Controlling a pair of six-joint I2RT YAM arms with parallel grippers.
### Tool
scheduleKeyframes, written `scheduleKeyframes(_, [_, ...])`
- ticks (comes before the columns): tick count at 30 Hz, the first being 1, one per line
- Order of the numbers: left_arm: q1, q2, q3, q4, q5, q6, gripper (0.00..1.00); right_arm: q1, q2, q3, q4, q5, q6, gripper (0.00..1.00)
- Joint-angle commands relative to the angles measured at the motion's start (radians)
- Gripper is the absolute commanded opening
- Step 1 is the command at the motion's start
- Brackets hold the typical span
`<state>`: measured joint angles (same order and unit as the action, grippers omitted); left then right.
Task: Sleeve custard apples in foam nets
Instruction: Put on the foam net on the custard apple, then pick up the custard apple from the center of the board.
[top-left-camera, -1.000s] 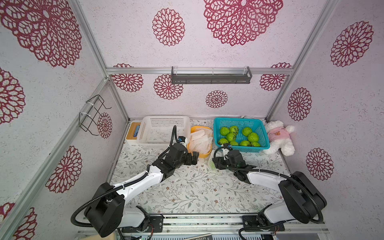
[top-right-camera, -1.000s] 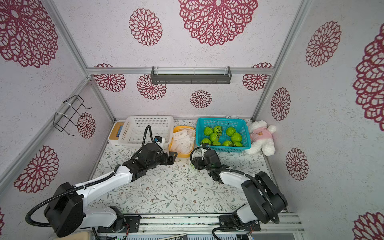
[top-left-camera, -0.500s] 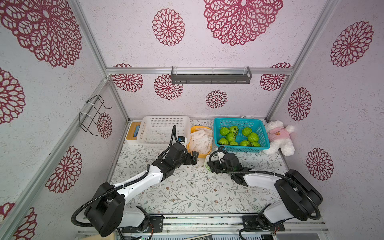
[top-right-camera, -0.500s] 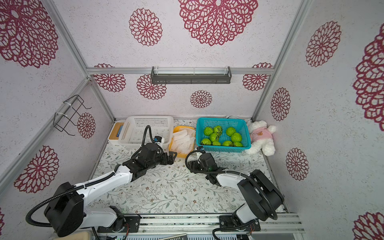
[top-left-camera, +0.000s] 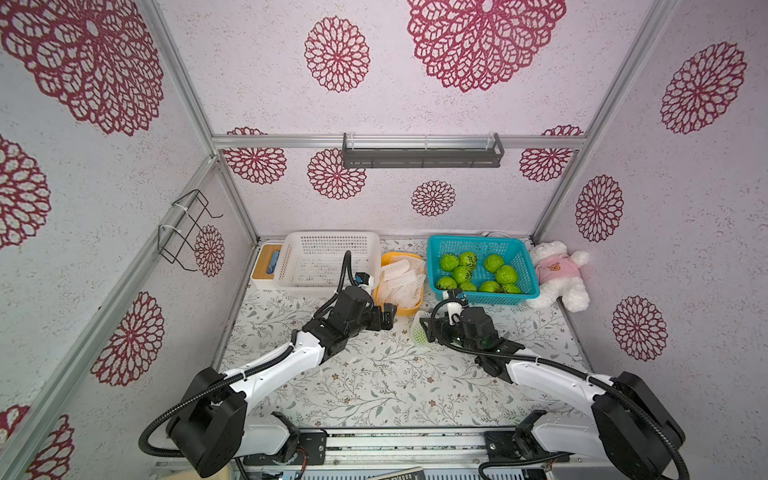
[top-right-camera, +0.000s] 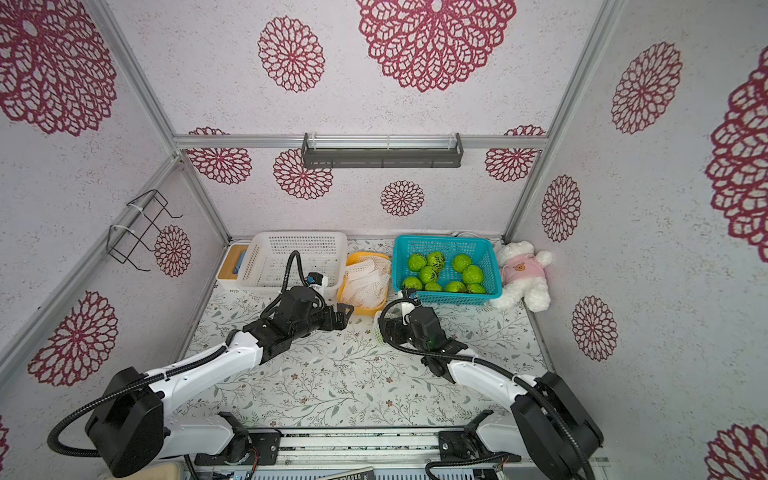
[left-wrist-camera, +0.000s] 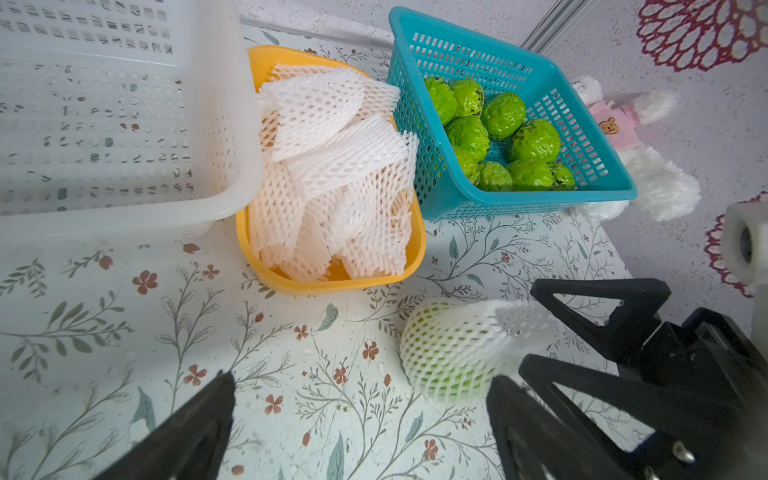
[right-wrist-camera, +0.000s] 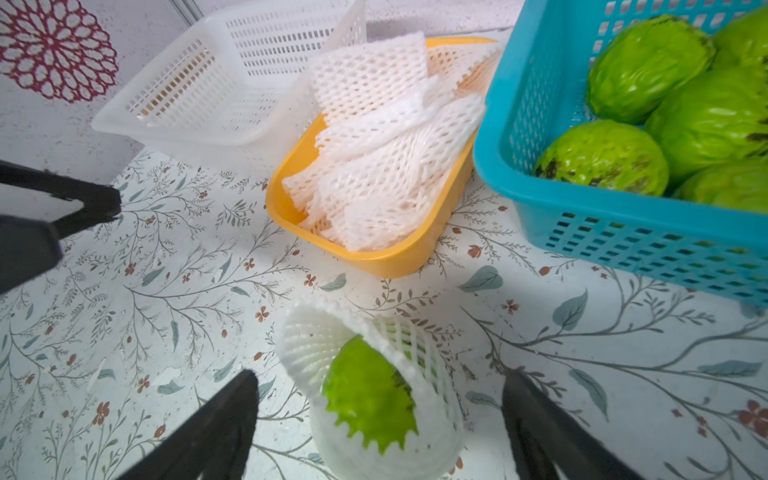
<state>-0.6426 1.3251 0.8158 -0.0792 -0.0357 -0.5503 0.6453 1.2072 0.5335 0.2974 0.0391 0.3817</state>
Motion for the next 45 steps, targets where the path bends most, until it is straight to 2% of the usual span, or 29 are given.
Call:
scheduleKeyframes(1, [-0.002, -0.042, -0.007, -0.016, 0.02, 0.066, 0.97, -0.018, -0.114, 0.002, -0.066, 0.048, 0.051, 0.93])
scheduleKeyframes(7, [-0.134, 0.004, -0.045, 0.074, -0.025, 0.183, 0.97, -0.092, -0.349, 0.049, -0.292, 0.15, 0.139, 0.97])
scheduleKeyframes(15, [-0.239, 0.262, -0.017, 0.313, -0.081, 0.11, 0.97, -0.184, -0.449, 0.106, -0.393, 0.075, 0.165, 0.97])
scheduleKeyframes(22, [-0.252, 0.422, 0.07, 0.383, -0.069, 0.072, 0.97, -0.203, -0.465, 0.1, -0.392, 0.06, 0.158, 0.97])
scheduleKeyframes(30, [-0.258, 0.519, 0.144, 0.366, -0.041, 0.087, 0.97, -0.212, -0.48, 0.077, -0.385, 0.053, 0.164, 0.97])
scheduleKeyframes(45, [-0.272, 0.672, 0.334, 0.216, 0.001, 0.115, 0.97, -0.224, -0.498, 0.066, -0.401, 0.065, 0.155, 0.97])
